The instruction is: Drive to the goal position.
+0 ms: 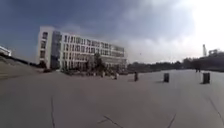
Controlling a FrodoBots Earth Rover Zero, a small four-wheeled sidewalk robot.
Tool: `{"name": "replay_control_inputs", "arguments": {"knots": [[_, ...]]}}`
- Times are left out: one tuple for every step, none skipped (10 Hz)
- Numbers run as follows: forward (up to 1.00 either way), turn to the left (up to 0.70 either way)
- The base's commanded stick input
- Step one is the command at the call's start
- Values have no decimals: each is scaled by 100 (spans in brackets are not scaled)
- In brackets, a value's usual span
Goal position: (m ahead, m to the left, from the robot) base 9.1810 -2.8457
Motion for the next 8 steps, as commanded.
{"name": "replay_control_inputs", "arguments": {"knots": [[70,0],[70,-1],[70,-5],[70,-20],[70,-34],[70,-35],[70,-35],[70,-35]]}}
